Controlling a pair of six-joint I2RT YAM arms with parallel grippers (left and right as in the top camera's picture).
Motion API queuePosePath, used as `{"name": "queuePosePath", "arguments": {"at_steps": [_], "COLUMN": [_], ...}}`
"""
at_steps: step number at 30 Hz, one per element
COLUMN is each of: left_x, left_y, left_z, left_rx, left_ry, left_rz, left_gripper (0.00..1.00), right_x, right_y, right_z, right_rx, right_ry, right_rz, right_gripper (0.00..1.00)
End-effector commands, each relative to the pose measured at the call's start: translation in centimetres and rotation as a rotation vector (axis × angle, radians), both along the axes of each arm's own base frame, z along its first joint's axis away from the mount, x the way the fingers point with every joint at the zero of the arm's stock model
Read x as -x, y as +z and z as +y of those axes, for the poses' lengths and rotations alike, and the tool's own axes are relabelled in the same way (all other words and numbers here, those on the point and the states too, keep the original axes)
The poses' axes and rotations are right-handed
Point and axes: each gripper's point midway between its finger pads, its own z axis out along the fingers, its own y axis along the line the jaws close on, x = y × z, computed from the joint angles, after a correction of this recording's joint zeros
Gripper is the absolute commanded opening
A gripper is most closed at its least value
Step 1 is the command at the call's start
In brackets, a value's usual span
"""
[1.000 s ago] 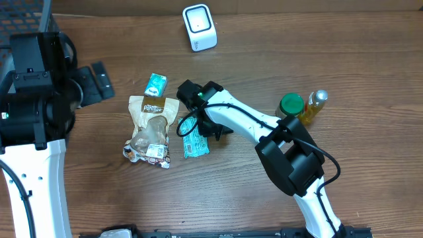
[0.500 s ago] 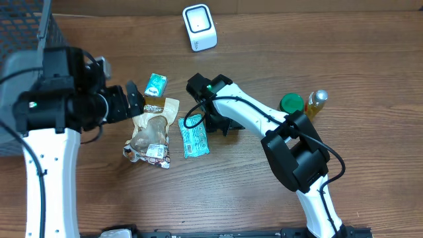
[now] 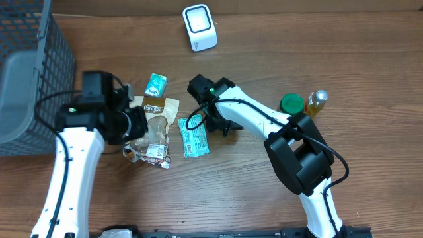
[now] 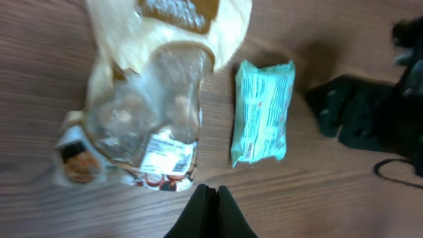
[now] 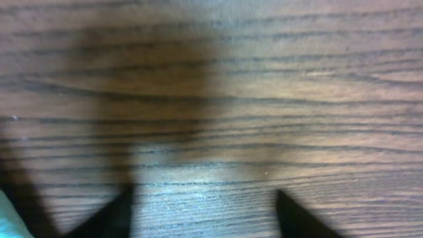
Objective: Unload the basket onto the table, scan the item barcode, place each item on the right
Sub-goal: 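Lower both grippers toward the wipes pack and mushroom bag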
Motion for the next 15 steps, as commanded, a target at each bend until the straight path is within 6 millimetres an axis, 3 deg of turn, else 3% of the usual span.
{"name": "queuePosePath", "arguments": {"at_steps": [1, 2, 9, 15], "left_x": [0.8, 0.9, 0.6, 0.3], "left_y": [-1.5, -1.8, -3.7, -7.3], "left_z": [-1.7, -2.2, -5.0, -6.1], "left_rx": [0.022, 0.020, -0.003, -0.018], "left_ry": [-0.029, -0.042, -0.092, -0.119], "left_rz": [0.027, 0.028, 0.061, 0.155], "left_gripper": [0.04, 0.04, 0.04, 0.04], "right_x": [1.2, 1.3, 2.0, 1.6], "right_y": [-1.9, -2.0, -1.1, 0.1], "right_z": [-1.1, -1.0, 1.7, 1.8], "right_rx": [0.030, 0.018, -0.242, -0.390], "right_ry": [-0.016, -0.019, -0.003, 0.044], "right_rz": [0.063, 0.072, 0.205, 0.266], "right_gripper": [0.16, 0.04, 0.04, 0.04]}}
